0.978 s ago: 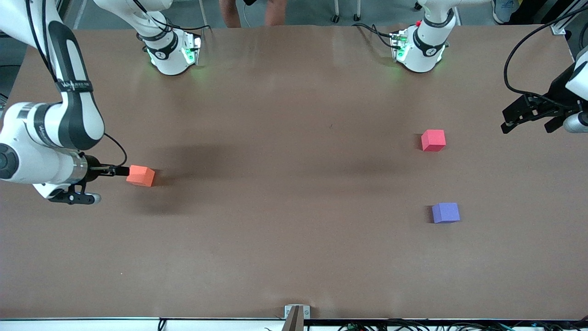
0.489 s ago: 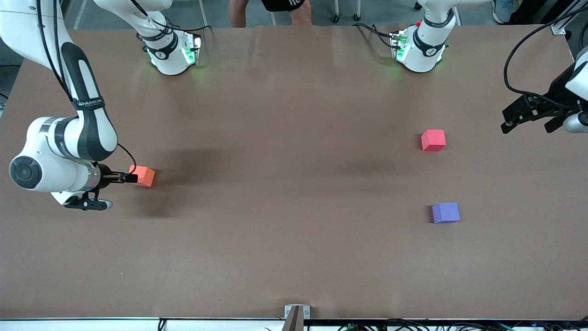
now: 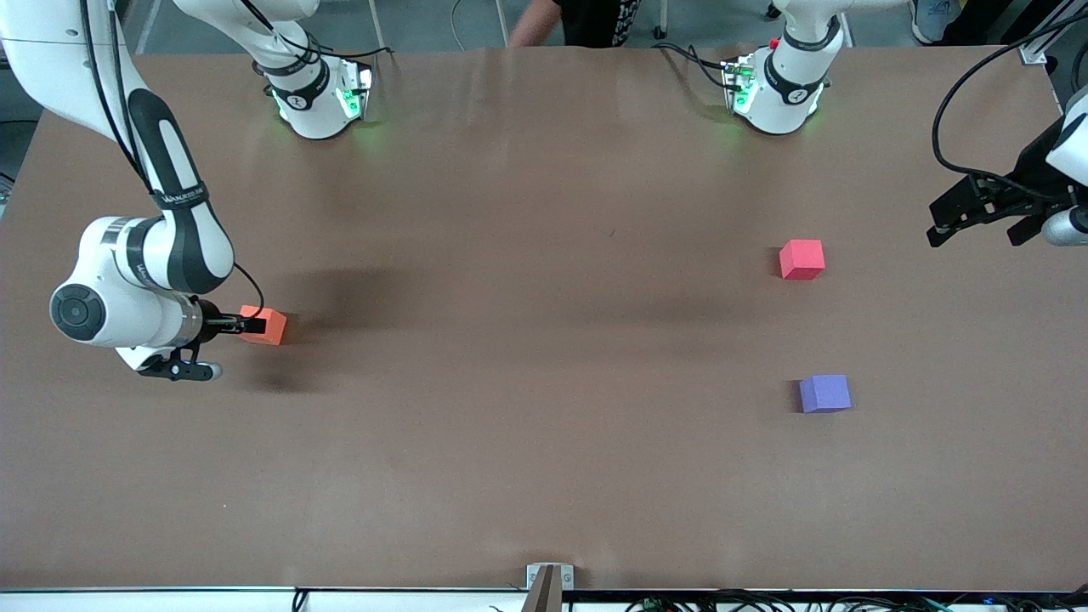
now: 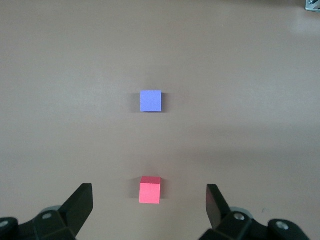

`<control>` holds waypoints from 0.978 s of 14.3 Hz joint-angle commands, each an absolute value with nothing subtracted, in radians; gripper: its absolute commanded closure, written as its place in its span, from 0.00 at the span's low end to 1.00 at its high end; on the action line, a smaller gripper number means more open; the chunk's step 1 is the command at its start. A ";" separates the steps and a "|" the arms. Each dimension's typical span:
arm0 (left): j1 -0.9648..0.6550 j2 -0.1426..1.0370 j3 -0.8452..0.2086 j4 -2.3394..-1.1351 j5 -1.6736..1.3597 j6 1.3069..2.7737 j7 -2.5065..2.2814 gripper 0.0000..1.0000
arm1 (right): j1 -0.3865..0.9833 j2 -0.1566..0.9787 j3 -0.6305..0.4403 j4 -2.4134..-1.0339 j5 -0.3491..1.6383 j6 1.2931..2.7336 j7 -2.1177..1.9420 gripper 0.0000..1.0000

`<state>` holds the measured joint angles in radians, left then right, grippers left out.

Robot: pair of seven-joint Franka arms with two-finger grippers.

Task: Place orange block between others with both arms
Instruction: 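Reach the right gripper down over the orange cube, then close the right gripper on the orange cube and lift it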

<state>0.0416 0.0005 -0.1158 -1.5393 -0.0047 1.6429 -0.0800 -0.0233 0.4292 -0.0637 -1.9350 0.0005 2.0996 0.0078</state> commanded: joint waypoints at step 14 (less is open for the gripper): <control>0.046 -0.026 -0.120 -1.562 -0.018 1.643 -0.089 0.00 | -0.038 0.492 -0.055 -1.962 0.044 2.149 0.011 0.27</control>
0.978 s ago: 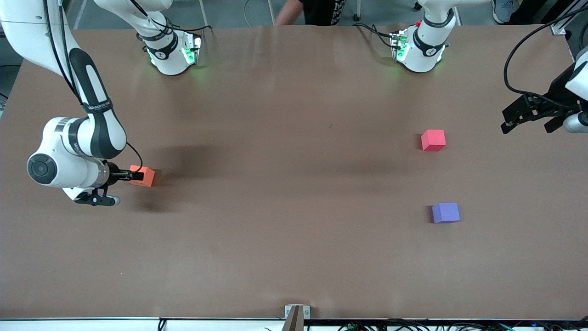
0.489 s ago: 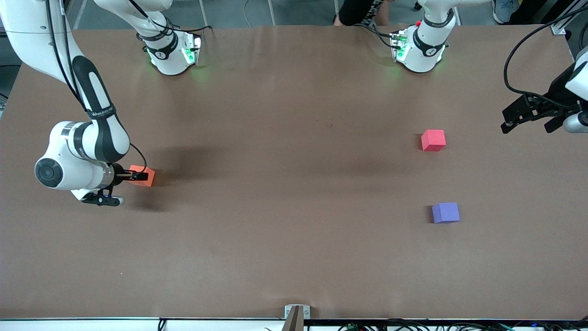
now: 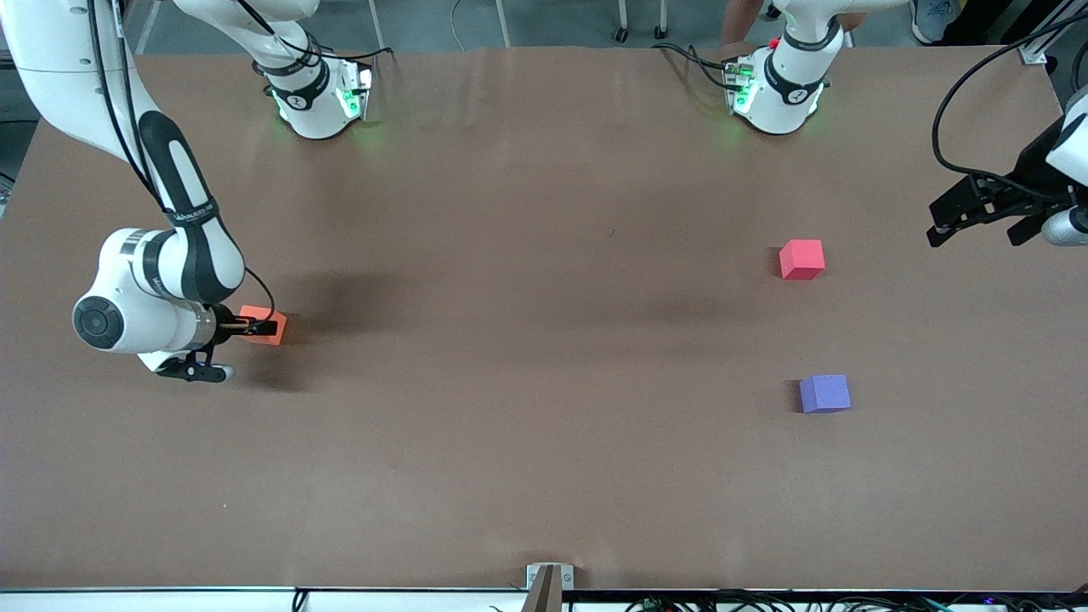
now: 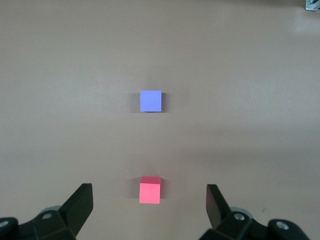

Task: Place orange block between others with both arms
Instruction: 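Close the right gripper on the orange cube and lift it, then carry the orange cube to the table center and lower it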

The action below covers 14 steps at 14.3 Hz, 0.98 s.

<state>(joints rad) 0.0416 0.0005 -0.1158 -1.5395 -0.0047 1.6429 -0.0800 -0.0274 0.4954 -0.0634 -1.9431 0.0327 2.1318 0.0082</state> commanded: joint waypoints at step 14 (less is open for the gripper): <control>0.044 -0.034 -0.121 -1.565 -0.018 1.643 -0.091 0.00 | 0.400 0.489 -0.051 -1.595 0.035 1.902 -0.238 0.65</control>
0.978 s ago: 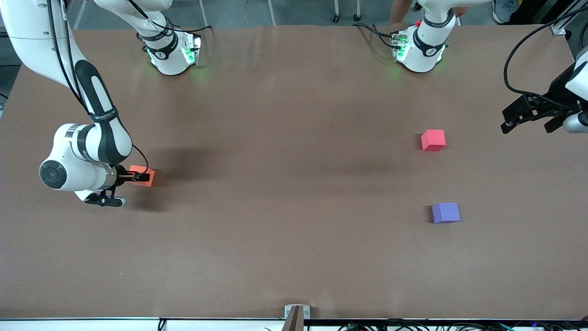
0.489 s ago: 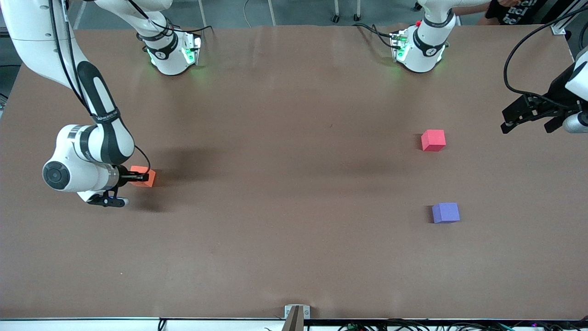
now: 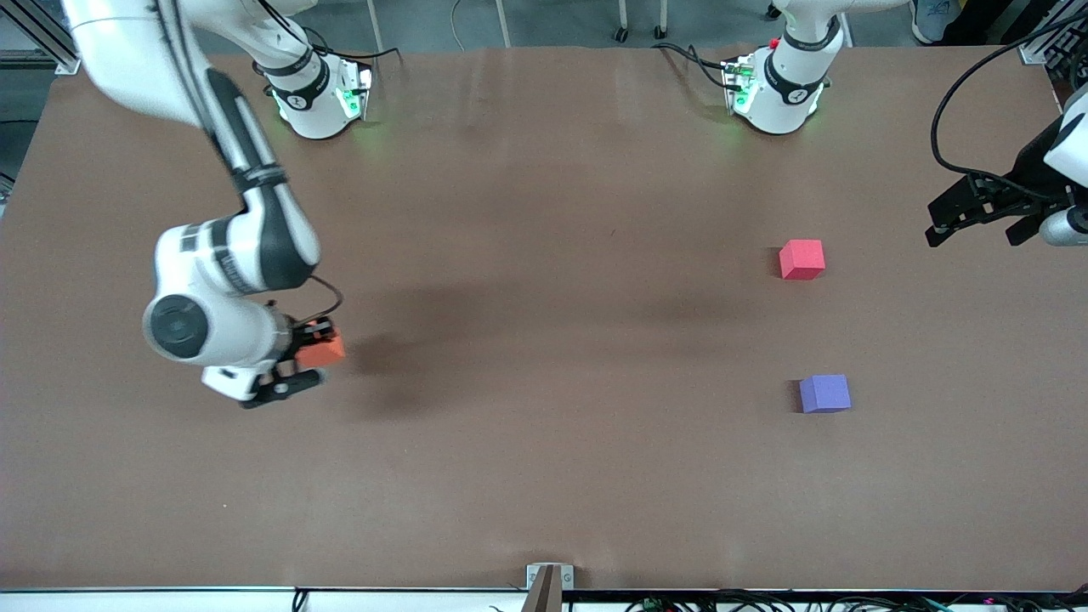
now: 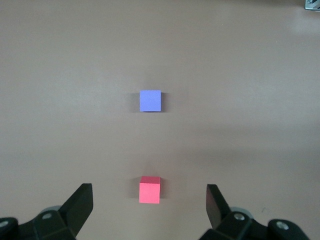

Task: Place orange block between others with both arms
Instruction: 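Carry the orange cube to the table center and lower it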

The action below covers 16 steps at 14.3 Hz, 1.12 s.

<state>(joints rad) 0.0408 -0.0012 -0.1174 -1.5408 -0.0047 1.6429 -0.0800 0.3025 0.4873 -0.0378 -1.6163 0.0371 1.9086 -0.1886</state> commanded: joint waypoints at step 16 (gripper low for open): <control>0.044 -0.034 -0.121 -1.568 -0.018 1.638 -0.091 0.00 | 0.824 0.781 -0.052 -1.425 -0.254 2.051 -0.511 0.62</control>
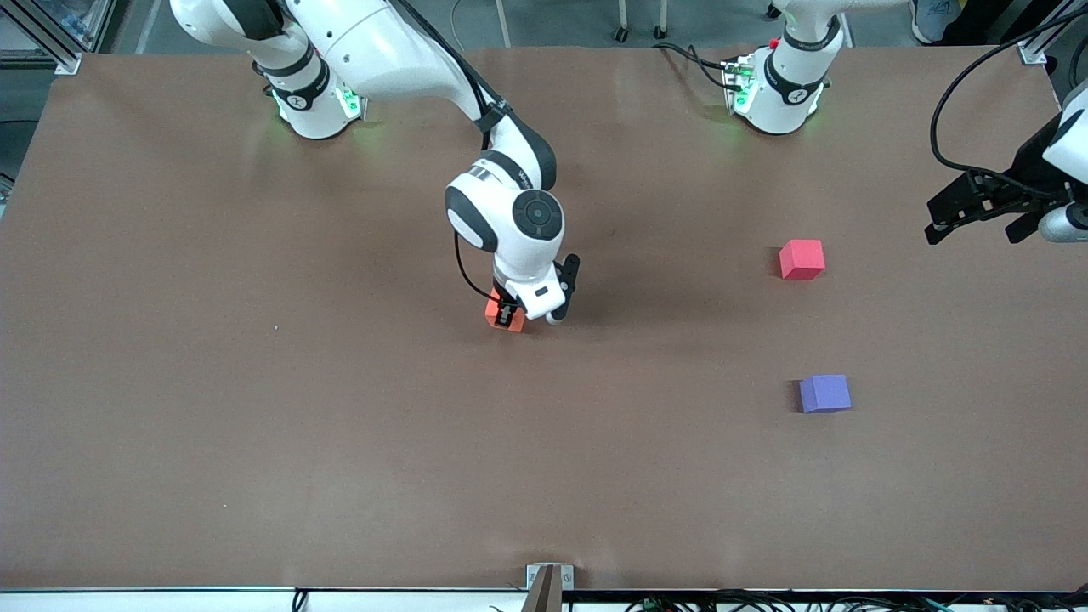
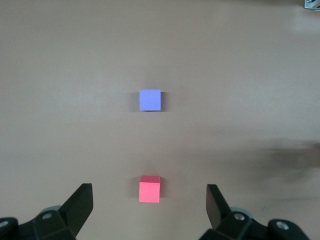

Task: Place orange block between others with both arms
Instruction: 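Carry the orange cube to the table center and lower it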

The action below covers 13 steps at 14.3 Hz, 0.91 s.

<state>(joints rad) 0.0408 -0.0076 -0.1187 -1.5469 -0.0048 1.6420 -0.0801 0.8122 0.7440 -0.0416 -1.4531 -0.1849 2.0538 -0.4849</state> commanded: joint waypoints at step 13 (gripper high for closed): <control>0.029 0.023 -0.123 -1.566 -0.118 1.638 -0.077 0.00 | 0.711 0.635 -0.068 -1.189 -0.218 1.695 -0.505 0.00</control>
<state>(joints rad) 0.0396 0.0015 -0.1210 -1.5661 -0.0842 1.6414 -0.0783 0.8189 0.7116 -0.0802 -1.1696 -0.2380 1.7088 -0.4955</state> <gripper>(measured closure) 0.000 0.000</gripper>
